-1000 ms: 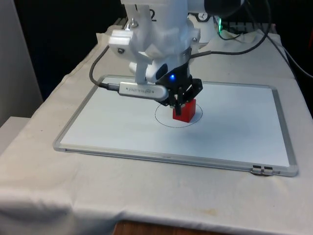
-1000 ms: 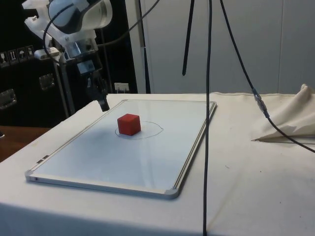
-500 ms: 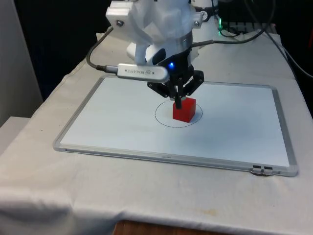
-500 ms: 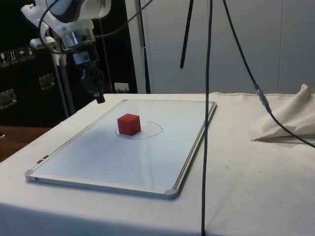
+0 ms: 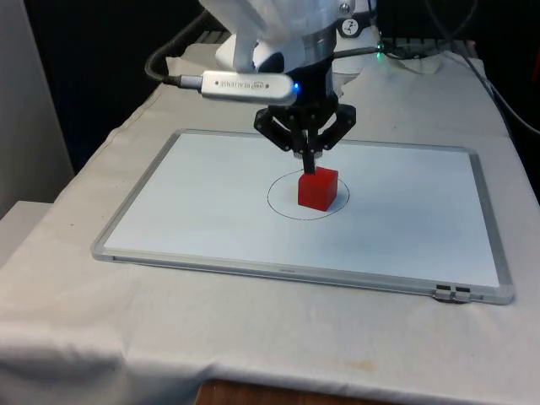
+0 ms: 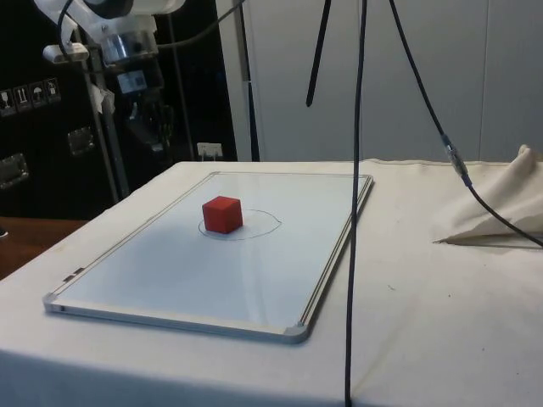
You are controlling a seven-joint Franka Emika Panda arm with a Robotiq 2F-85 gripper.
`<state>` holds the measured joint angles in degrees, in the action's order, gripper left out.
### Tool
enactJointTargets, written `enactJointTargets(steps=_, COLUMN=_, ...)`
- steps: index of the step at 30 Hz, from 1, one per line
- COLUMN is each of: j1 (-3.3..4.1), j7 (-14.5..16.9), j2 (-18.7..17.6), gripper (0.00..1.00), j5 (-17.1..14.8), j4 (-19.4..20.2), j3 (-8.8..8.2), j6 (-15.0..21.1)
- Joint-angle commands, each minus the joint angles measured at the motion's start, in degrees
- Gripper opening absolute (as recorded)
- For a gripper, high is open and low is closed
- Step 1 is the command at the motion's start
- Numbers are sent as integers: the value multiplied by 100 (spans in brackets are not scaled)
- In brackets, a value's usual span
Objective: Push the cube into the marked area.
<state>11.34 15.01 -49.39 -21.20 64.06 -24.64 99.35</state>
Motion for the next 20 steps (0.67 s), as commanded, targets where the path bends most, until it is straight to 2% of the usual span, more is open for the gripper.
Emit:
enactJointTargets(steps=1, j1=0, j7=-17, j2=23, gripper=0, j5=0, j4=0, j3=0, j6=0)
enactJointTargets(steps=11, j1=57, j7=-149, j2=281, gripper=0, j5=-6, j4=183, j3=-17, j6=126)
enactJointTargets(steps=12, j1=29, j7=-138, j2=229, gripper=0, j5=0, j4=103, j3=0, j6=0)
enactJointTargets(steps=13, j1=57, j7=-149, j2=298, gripper=0, j5=-6, j4=201, j3=-17, j6=138)
enactJointTargets(steps=19, j1=63, j7=-149, j2=355, gripper=0, j5=-17, j4=292, j3=-11, j6=160)
enactJointTargets(steps=20, j1=34, j7=-138, j2=298, gripper=0, j5=0, j4=212, j3=0, j6=34)
